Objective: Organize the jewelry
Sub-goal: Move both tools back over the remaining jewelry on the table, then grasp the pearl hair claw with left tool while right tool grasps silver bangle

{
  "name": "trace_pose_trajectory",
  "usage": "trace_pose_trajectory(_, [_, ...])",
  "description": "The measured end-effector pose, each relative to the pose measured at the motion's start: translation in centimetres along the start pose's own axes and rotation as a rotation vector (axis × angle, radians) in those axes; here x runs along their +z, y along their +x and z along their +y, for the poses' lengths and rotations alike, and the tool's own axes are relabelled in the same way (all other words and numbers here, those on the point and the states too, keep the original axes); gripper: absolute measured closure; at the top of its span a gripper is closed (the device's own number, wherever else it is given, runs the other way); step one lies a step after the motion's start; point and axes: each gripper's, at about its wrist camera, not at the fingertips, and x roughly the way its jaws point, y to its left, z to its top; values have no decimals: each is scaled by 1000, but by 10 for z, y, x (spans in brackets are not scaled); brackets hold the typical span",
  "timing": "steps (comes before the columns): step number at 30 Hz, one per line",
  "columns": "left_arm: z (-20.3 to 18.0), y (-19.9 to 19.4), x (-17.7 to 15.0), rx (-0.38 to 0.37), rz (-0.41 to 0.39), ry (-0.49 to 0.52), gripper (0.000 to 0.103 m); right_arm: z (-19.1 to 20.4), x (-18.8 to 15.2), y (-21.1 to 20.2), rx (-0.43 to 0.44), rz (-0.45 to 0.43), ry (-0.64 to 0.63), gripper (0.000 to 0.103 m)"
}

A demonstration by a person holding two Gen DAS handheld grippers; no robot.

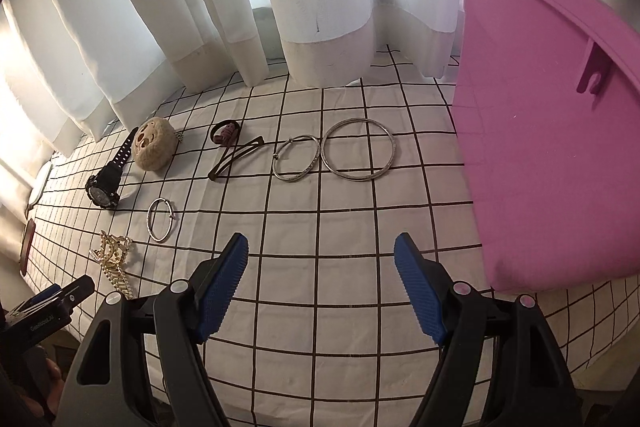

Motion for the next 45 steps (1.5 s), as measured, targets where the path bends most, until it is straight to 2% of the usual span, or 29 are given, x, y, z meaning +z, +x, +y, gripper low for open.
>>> trace_pose_trajectory(12, [-14, 41, -3, 18, -28, -30, 6, -12, 3, 42, 4, -19, -2, 31])
trace_pose_trajectory(21, [-18, 52, -8, 42, -52, -25, 6, -16, 9, 63, -26, -36, -10, 31])
trace_pose_trajectory(31, [-19, 53, -8, 49, -77, -16, 5, -22, 25, 82, -143, -63, -22, 31])
trace_pose_trajectory(45, [-20, 57, -1, 50, -94, -21, 6, -28, 47, 103, -181, -76, -13, 17])
